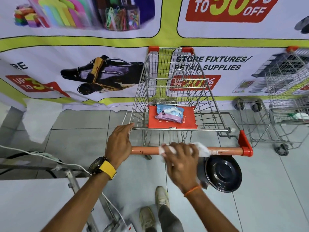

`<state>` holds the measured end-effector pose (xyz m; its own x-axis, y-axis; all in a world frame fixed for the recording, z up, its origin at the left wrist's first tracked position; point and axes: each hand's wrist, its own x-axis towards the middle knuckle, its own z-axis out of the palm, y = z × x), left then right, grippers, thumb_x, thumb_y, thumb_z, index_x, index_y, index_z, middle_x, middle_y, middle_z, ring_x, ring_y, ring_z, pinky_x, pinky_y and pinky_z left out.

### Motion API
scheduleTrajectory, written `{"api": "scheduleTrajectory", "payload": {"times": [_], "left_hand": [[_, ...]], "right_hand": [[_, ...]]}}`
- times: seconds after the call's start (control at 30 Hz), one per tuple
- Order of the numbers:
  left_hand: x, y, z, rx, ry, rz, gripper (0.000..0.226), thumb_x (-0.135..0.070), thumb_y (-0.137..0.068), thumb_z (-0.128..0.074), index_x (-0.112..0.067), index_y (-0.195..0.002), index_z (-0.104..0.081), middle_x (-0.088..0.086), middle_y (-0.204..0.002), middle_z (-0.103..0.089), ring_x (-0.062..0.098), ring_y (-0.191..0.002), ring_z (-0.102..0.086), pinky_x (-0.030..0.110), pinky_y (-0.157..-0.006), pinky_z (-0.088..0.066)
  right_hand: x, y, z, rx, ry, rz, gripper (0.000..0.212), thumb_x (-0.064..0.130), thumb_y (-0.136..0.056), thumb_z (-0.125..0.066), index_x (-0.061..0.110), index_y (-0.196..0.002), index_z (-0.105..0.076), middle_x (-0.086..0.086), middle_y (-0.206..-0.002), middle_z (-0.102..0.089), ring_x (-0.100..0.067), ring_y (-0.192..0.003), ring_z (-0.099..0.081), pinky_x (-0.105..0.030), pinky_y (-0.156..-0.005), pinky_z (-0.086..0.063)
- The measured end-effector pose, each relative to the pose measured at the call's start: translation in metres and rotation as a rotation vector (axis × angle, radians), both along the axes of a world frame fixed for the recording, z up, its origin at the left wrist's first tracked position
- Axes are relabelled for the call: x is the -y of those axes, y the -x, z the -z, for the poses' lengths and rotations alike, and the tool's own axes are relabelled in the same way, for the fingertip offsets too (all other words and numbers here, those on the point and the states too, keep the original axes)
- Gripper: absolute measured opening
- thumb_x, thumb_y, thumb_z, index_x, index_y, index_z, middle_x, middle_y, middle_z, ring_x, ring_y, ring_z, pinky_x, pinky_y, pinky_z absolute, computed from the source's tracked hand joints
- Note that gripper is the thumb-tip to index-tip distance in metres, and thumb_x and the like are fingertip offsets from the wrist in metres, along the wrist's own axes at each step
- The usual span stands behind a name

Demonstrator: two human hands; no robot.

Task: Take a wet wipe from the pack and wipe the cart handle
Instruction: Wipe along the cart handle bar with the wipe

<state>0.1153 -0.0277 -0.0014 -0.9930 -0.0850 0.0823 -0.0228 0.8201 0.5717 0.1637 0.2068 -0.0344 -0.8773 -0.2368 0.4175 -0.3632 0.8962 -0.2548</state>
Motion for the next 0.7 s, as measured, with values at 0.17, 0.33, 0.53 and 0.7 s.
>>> {"api": "scheduleTrajectory", "payload": {"times": [0.17,0.33,0.53,0.7], "left_hand": [[0.004,0.001,-0.001,0.031,-0.035,-0.022,0.069,0.017,-0.069,-0.04,-0.016,-0.125,-0.062,0.009,-0.104,-0.067,0.027,-0.094,-0.061,0.025,-0.082,-0.042],[0.01,0.002,0.0,0.048,-0.051,-0.023,0.072,0.019,-0.068,-0.042,-0.019,-0.126,-0.062,0.008,-0.105,-0.066,0.024,-0.093,-0.061,0.028,-0.082,-0.047],[0.01,0.003,-0.001,0.038,-0.058,-0.042,0.067,0.02,-0.074,-0.041,-0.015,-0.127,-0.061,0.011,-0.107,-0.065,0.024,-0.094,-0.061,0.024,-0.082,-0.043],[0.005,0.004,0.0,0.027,-0.065,-0.051,0.067,0.02,-0.071,-0.041,-0.014,-0.125,-0.062,0.013,-0.111,-0.066,0.028,-0.099,-0.063,0.03,-0.088,-0.047]], "right_hand": [[0.09,-0.004,-0.004,0.039,0.042,-0.022,0.023,0.041,-0.1,-0.056,0.034,-0.12,-0.067,0.004,-0.111,-0.07,-0.026,-0.1,-0.062,-0.049,-0.094,-0.04],[0.08,-0.002,-0.003,0.033,0.036,-0.036,0.022,0.041,-0.101,-0.056,0.033,-0.118,-0.068,0.003,-0.108,-0.07,-0.026,-0.096,-0.063,-0.049,-0.093,-0.041],[-0.029,0.005,-0.002,-0.03,0.035,0.094,0.026,0.038,-0.1,-0.053,0.03,-0.111,-0.075,0.003,-0.104,-0.073,-0.025,-0.098,-0.062,-0.05,-0.094,-0.037],[-0.082,0.008,-0.005,-0.091,0.107,0.237,0.036,0.038,-0.102,-0.048,0.02,-0.105,-0.078,-0.006,-0.099,-0.073,-0.033,-0.097,-0.062,-0.056,-0.098,-0.037]]}}
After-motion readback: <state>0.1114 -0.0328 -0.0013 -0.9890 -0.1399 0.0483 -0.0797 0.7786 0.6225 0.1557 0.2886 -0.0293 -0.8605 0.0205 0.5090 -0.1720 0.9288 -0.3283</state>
